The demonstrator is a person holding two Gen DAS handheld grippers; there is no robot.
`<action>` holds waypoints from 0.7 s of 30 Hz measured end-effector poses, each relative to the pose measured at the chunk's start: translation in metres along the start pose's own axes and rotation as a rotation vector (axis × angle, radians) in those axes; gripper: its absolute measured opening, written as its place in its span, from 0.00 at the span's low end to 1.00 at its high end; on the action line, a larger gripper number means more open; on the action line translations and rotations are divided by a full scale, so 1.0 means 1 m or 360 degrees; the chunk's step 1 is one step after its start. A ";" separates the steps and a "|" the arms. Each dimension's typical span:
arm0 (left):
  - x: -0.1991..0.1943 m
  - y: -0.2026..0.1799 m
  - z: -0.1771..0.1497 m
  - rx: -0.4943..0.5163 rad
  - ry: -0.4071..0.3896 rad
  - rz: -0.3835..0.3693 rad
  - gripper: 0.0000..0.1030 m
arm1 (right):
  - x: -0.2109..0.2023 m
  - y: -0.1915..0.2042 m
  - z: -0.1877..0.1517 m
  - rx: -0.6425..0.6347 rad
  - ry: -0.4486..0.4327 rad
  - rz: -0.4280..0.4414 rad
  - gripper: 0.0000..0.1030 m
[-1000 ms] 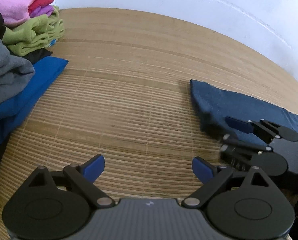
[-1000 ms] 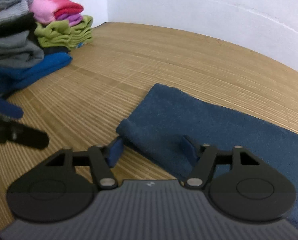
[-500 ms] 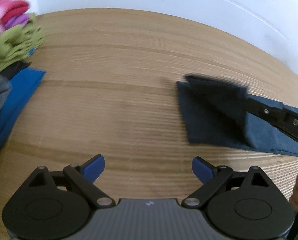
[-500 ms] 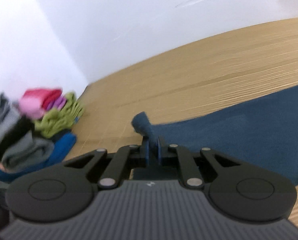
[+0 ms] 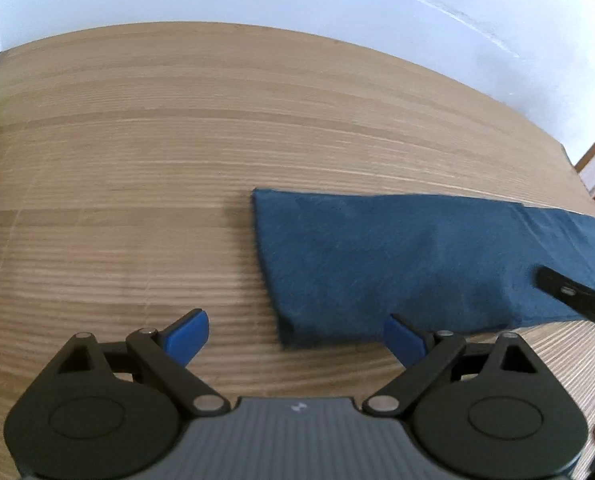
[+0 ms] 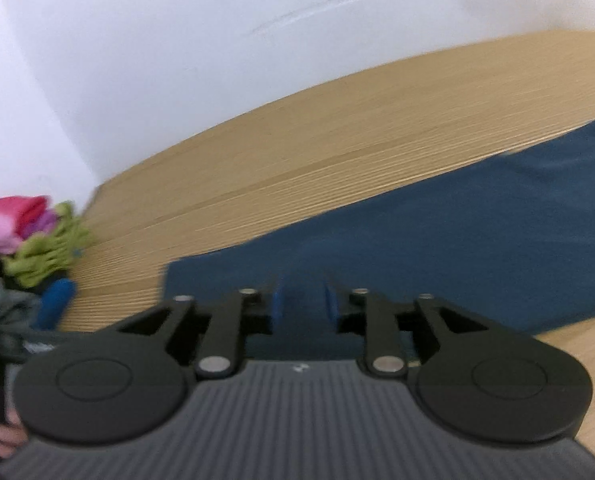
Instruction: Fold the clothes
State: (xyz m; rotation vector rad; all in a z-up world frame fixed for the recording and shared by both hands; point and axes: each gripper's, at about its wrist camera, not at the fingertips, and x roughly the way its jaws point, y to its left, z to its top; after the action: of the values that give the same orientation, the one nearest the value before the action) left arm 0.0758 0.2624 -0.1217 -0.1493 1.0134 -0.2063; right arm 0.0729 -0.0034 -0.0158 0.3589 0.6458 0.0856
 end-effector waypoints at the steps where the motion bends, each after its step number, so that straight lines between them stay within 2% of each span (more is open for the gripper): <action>1: 0.002 -0.002 0.003 0.0014 -0.0001 -0.0006 0.93 | -0.012 -0.019 0.002 0.0046 -0.0032 -0.0095 0.39; 2: 0.005 -0.006 0.006 0.0034 -0.0001 0.0005 0.93 | -0.024 -0.040 0.005 0.0097 -0.0064 -0.0198 0.44; 7: 0.018 -0.039 0.027 0.0238 -0.0040 0.0050 0.93 | -0.089 -0.155 0.023 0.0315 -0.0238 -0.0828 0.45; 10: 0.032 -0.070 0.041 0.0411 -0.0046 0.0053 0.94 | -0.116 -0.224 0.040 0.0401 -0.0264 -0.1073 0.45; 11: 0.039 -0.080 0.046 0.0458 -0.0036 0.0048 0.94 | -0.122 -0.246 0.045 0.0441 -0.0256 -0.1121 0.45; 14: 0.064 -0.113 0.055 0.0570 0.0006 0.0049 0.94 | -0.127 -0.305 0.060 0.0572 -0.0234 -0.1127 0.46; 16: 0.084 -0.132 0.056 0.0610 0.0085 0.0108 0.94 | -0.121 -0.338 0.066 0.0608 -0.0196 -0.1117 0.45; 17: 0.089 -0.136 0.055 0.0577 0.0113 0.0153 1.00 | -0.115 -0.352 0.068 0.0612 -0.0154 -0.1112 0.45; 19: 0.094 -0.138 0.055 0.0455 0.0194 0.0216 1.00 | -0.098 -0.379 0.076 0.0590 -0.0031 -0.1108 0.49; 20: 0.094 -0.135 0.056 0.0362 0.0247 0.0236 1.00 | -0.093 -0.383 0.081 0.0507 -0.0038 -0.1120 0.54; 21: 0.093 -0.135 0.055 0.0319 0.0281 0.0271 1.00 | -0.087 -0.394 0.086 0.0416 -0.0004 -0.1076 0.54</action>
State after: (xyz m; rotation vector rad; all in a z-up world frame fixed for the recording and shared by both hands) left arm 0.1561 0.1108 -0.1401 0.1396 1.1681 -0.1660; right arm 0.0421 -0.4139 -0.0414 0.3745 0.7489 -0.6489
